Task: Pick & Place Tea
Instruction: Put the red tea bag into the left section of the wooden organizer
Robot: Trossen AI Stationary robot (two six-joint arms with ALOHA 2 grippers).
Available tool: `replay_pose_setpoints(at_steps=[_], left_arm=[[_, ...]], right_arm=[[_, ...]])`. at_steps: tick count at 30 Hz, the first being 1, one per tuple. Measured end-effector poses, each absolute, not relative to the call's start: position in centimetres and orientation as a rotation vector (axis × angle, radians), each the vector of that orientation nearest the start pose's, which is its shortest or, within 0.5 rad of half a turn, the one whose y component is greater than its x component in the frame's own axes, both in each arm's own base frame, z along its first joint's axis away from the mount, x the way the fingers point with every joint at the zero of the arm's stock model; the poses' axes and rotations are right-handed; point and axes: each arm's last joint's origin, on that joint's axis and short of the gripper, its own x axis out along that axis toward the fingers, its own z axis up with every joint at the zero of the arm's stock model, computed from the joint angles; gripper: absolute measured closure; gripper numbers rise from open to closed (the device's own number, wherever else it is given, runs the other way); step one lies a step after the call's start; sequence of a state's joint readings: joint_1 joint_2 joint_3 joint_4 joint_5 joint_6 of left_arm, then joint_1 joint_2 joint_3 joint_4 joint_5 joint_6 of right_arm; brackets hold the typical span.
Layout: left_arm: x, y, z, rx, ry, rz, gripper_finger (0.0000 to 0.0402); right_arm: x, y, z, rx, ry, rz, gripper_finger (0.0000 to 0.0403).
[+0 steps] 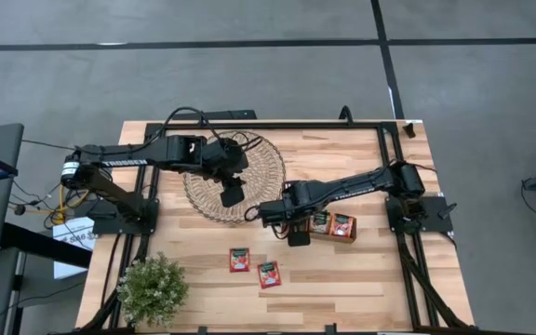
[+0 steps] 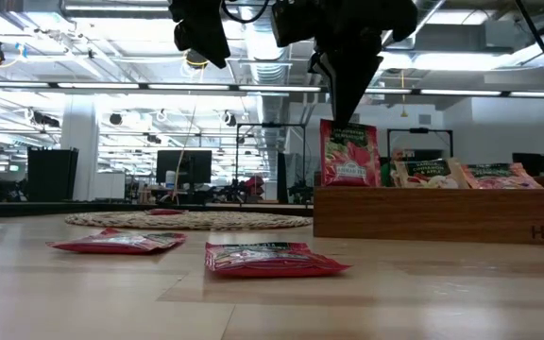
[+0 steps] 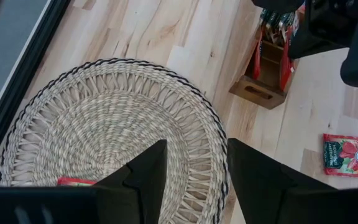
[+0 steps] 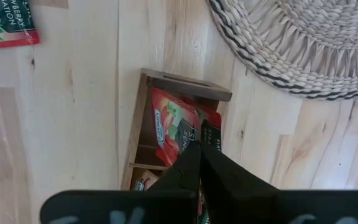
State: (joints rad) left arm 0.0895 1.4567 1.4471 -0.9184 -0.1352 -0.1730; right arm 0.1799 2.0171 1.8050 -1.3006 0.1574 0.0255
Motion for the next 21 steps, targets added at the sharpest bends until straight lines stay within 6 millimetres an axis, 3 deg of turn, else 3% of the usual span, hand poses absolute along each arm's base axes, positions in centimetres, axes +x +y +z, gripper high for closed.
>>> replay_pose_setpoints(at_steps=[9, 21], left_arm=[[29.18, 3.01, 34.63, -0.139, 0.909, 0.288, 0.0242], [29.18, 3.01, 34.63, -0.138, 0.909, 0.288, 0.0242]], right_arm=[[38.65, 6.37, 25.25, -0.226, 1.492, -0.001, 0.0395], [38.64, 5.96, 25.25, -0.221, 1.500, -0.014, 0.0317]])
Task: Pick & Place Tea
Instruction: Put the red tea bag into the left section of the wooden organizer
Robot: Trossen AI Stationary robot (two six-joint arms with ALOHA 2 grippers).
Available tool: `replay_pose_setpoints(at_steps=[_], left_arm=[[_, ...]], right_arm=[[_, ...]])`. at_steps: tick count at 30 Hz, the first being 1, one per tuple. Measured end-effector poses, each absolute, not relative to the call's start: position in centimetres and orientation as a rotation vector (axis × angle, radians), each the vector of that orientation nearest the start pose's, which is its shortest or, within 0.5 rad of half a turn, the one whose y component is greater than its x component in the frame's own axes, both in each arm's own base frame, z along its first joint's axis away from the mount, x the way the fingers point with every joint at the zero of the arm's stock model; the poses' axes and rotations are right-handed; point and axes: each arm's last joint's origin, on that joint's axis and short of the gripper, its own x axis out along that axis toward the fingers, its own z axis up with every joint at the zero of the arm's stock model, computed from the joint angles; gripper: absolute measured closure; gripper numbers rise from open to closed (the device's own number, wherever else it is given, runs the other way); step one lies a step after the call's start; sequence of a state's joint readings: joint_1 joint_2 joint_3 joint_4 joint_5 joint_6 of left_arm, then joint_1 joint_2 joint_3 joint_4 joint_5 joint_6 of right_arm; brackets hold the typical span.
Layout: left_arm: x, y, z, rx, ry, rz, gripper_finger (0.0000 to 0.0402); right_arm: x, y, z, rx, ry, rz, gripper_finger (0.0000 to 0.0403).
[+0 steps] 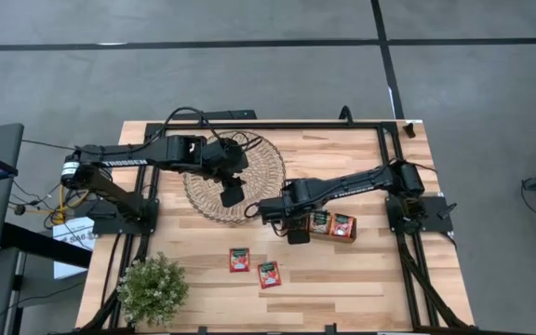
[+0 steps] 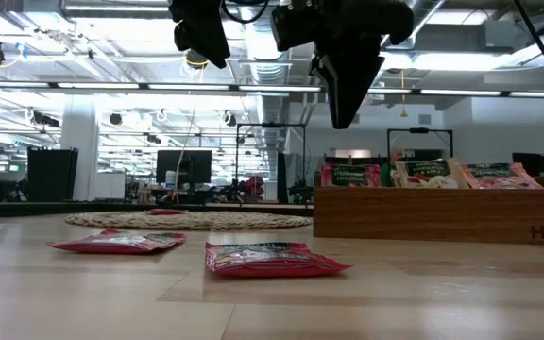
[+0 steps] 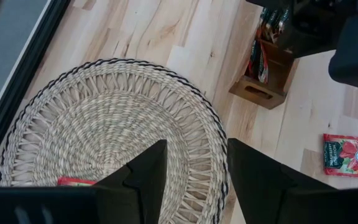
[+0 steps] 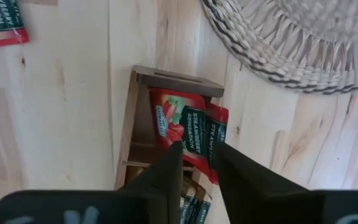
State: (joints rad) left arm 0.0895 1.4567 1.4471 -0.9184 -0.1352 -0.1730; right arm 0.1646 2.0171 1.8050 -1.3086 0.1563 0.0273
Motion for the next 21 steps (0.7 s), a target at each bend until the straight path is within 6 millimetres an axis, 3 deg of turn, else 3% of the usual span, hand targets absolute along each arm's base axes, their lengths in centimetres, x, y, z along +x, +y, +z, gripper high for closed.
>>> replay_pose_setpoints(at_steps=[6, 13, 17, 21], left_arm=[[29.2, 3.0, 34.6, -0.129, 0.910, 0.283, 0.0242], [29.2, 3.0, 34.6, -0.056, 0.920, 0.248, 0.0242], [29.3, 3.1, 34.7, -0.014, 0.910, 0.259, 0.0242], [29.7, 3.7, 34.3, 0.037, 0.914, 0.392, 0.0242]], right_arm=[[37.7, 5.8, 25.9, -0.194, 1.564, -0.064, 0.0313], [34.9, 4.8, 28.5, -0.376, 1.624, -0.227, 0.0329], [32.2, 3.8, 31.0, -0.393, 1.543, -0.232, 0.0333], [28.3, 2.3, 33.0, -0.319, 1.476, -0.282, 0.0333]])
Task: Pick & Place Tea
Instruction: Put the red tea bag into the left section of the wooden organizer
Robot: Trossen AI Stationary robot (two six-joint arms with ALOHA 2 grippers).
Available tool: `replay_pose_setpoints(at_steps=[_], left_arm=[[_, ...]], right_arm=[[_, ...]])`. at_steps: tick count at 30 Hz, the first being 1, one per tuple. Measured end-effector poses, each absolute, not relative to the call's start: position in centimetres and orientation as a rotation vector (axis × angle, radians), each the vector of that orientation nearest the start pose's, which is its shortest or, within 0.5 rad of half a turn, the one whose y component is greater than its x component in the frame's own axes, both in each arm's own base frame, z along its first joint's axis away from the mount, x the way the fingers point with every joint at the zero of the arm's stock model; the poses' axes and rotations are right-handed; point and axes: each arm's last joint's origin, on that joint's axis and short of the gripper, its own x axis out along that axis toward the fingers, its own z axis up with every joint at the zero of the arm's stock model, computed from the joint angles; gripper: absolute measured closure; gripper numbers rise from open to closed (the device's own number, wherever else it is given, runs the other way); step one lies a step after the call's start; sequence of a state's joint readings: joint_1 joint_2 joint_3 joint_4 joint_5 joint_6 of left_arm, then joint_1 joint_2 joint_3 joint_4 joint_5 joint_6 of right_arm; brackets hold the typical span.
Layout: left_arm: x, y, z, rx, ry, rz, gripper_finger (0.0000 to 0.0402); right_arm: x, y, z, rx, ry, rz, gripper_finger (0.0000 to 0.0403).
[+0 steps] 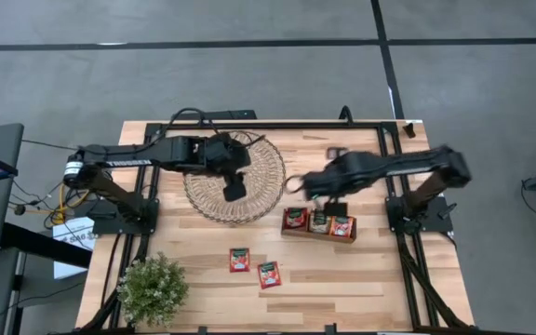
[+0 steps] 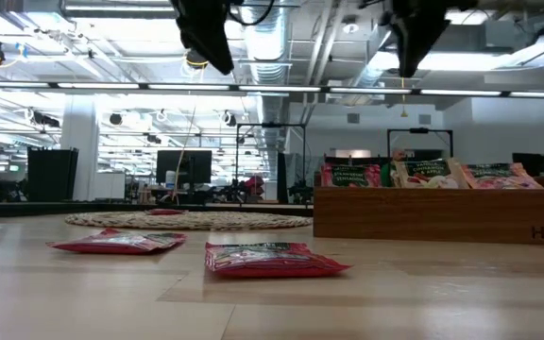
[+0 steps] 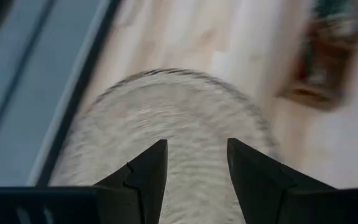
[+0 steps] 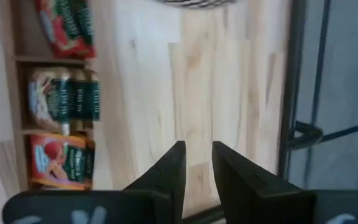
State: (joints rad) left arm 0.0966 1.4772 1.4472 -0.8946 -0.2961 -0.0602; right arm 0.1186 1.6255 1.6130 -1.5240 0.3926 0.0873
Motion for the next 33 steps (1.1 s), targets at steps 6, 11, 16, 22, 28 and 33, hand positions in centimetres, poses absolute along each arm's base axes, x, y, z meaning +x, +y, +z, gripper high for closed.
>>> replay_pose_setpoints(at_steps=[6, 11, 16, 22, 28, 33], left_arm=[[31.3, 6.3, 32.3, 0.022, 0.949, 0.566, 0.0242], [31.7, 10.1, 29.7, -0.089, 1.054, 0.664, 0.0242], [31.1, 14.0, 27.3, -0.347, 1.131, 0.685, 0.0242], [30.3, 17.1, 25.0, -0.458, 1.223, 0.748, 0.0242], [30.0, 18.2, 22.5, -0.569, 1.358, 0.698, 0.0242], [29.8, 19.0, 20.9, -0.581, 1.433, 0.714, 0.0242]], right_arm=[[22.5, 1.1, 34.0, -0.149, 1.261, -0.282, 0.0333], [18.7, 0.9, 33.0, -0.065, 1.084, -0.256, 0.0333], [16.6, 0.8, 31.9, 0.006, 0.960, -0.251, 0.0333], [15.9, 0.7, 31.5, 0.074, 0.908, -0.275, 0.0333], [16.0, 0.7, 31.0, 0.050, 0.920, -0.266, 0.0333], [16.0, 0.7, 31.0, 0.003, 0.928, -0.245, 0.0333]])
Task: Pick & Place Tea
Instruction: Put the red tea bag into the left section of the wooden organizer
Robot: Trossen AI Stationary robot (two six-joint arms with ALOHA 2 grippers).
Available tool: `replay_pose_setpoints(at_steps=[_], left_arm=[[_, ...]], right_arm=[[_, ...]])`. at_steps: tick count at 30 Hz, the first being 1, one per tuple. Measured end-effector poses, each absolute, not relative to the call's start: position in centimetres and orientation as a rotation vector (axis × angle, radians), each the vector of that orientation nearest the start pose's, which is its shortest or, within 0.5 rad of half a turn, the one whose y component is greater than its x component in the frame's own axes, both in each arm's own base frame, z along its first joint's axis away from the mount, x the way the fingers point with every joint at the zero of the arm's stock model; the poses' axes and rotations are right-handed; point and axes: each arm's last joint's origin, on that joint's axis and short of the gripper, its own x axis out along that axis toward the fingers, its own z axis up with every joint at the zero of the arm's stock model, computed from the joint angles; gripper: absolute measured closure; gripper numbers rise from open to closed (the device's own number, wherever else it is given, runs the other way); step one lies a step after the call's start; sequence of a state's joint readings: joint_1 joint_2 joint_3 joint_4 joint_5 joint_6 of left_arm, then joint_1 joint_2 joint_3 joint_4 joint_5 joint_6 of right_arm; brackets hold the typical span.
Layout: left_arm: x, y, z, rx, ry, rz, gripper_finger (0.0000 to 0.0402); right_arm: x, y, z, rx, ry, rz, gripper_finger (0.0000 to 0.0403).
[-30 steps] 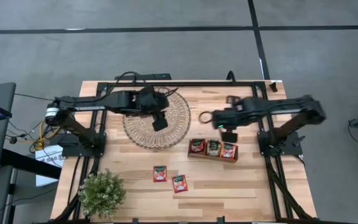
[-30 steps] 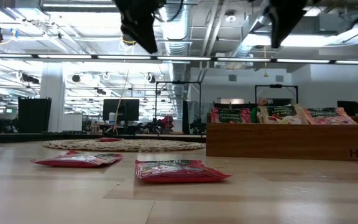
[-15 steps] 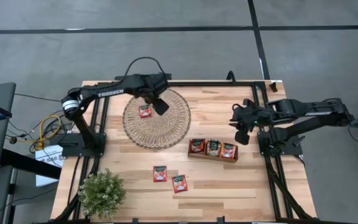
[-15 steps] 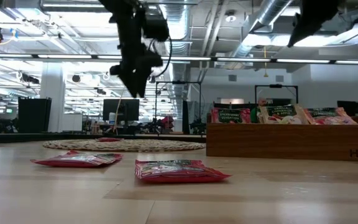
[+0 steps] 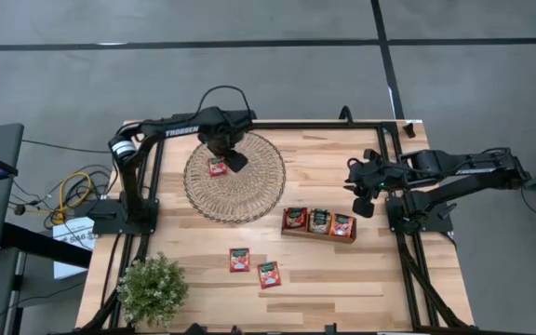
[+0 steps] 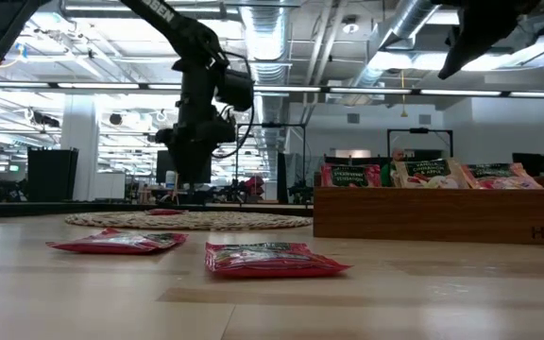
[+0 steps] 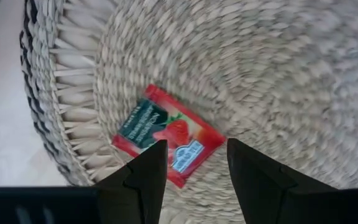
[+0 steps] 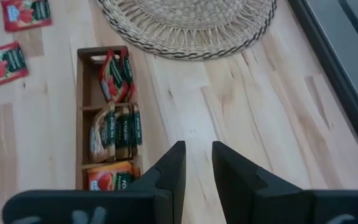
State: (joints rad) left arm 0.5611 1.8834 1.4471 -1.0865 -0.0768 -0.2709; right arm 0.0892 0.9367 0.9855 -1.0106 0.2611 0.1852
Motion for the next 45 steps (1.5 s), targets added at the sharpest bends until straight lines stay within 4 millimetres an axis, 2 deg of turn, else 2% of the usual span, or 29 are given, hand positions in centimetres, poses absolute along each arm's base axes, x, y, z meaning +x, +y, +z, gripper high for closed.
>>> replay_pose_setpoints(at_steps=[11, 24, 27, 31, 33, 40, 45], left_arm=[[28.8, 20.5, 20.9, -0.599, 1.431, 0.740, 0.0242], [29.1, 20.3, 20.9, -0.572, 1.423, 0.716, 0.0242], [29.2, 20.3, 20.9, -0.581, 1.417, 0.724, 0.0242], [29.2, 20.3, 20.9, -0.581, 1.408, 0.727, 0.0242], [29.3, 20.4, 20.9, -0.578, 1.393, 0.728, 0.0242], [29.7, 20.5, 21.0, -0.584, 1.356, 0.705, 0.0242], [29.9, 20.5, 21.0, -0.572, 1.344, 0.642, 0.0242]], right_arm=[[16.1, 0.1, 31.0, 0.065, 0.917, -0.302, 0.0333], [15.8, -0.8, 31.1, 0.044, 0.920, -0.323, 0.0333], [15.2, -1.2, 31.9, 0.082, 0.852, -0.274, 0.0333], [13.9, -1.0, 33.9, 0.047, 0.651, -0.077, 0.0333], [13.2, -0.8, 34.1, 0.037, 0.546, 0.000, 0.0333], [12.5, -0.3, 29.0, 0.117, 0.355, 0.164, 0.0333], [11.5, -0.1, 26.7, 0.159, 0.157, 0.219, 0.0333]])
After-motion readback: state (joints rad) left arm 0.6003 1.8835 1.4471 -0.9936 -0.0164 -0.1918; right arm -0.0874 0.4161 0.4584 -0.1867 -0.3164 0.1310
